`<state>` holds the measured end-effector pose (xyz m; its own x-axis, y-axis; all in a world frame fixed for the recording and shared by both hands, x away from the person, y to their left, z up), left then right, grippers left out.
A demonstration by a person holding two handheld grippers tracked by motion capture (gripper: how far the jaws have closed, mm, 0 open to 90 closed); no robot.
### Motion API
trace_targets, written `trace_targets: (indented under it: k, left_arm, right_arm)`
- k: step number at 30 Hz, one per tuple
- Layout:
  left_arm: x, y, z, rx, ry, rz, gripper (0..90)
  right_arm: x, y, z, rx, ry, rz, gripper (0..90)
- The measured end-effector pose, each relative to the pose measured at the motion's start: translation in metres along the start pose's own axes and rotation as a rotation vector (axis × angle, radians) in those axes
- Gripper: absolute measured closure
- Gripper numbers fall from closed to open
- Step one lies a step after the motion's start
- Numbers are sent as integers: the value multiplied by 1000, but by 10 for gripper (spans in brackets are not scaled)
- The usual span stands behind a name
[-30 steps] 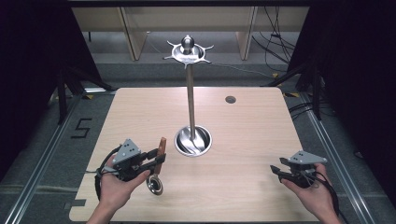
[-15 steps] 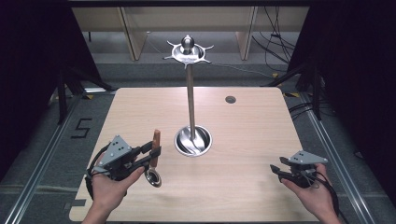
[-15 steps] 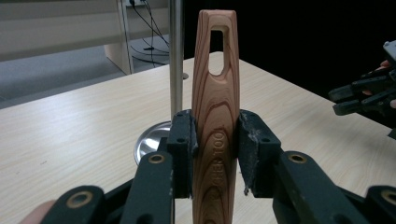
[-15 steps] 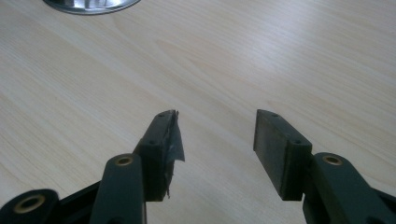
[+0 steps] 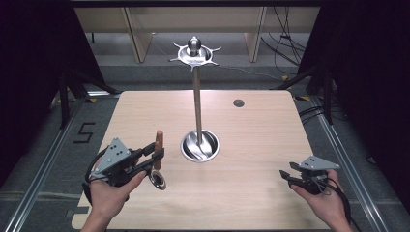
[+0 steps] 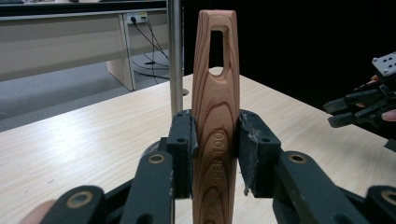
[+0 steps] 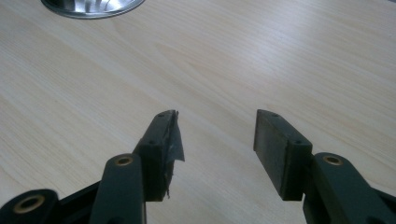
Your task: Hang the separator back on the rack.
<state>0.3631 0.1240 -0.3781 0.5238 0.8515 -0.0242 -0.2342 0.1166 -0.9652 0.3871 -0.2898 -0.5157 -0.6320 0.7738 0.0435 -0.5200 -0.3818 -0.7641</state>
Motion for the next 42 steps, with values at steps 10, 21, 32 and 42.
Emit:
trace_targets:
  k: [10, 21, 32, 42]
  left_arm:
    - [6, -16, -2, -39, -15, -5, 673]
    - [17, -33, -12, -67, -22, -13, 673]
    - [21, -42, -19, -79, -26, -22, 673]
    - [23, -47, -25, -83, -27, -20, 673]
  right_arm:
    - [0, -1, 2, -13, 3, -8, 499]
    - [-2, -1, 1, -15, 8, 10, 495]
    - [-1, -1, 1, -12, 3, 4, 491]
    - [-3, -2, 1, -19, 3, 30, 491]
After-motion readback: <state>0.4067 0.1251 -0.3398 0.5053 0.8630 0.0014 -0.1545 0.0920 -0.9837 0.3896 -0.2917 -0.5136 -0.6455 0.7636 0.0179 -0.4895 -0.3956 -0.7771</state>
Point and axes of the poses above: each handheld gripper's, and its own axes: z roughly backward along the jaws, y roughly out of its underside, x roughly to its left, the point moved 9 cm from there along -z, roughly forward along the jaws, and after that the axes turned 9 degrees about -y, right-handed, at the moved point
